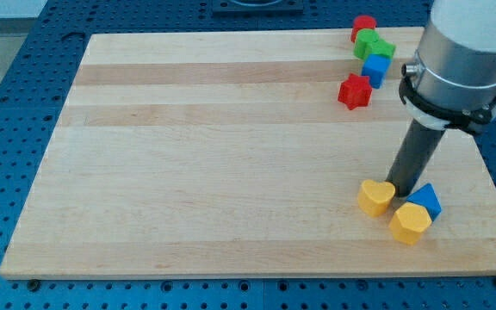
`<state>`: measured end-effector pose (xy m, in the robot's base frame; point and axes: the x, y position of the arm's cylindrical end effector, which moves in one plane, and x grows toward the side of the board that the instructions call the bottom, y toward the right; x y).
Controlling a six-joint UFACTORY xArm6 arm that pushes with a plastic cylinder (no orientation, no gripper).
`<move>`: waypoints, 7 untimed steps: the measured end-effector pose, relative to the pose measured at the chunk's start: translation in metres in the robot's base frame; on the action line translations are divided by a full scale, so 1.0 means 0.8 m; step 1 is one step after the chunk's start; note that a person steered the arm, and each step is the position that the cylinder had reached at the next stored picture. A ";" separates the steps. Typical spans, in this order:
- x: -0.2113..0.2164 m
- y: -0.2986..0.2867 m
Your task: Push red star to the group of blocks
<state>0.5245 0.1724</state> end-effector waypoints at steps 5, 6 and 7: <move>-0.257 0.084; -0.254 0.011; -0.214 -0.050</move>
<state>0.3535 0.1323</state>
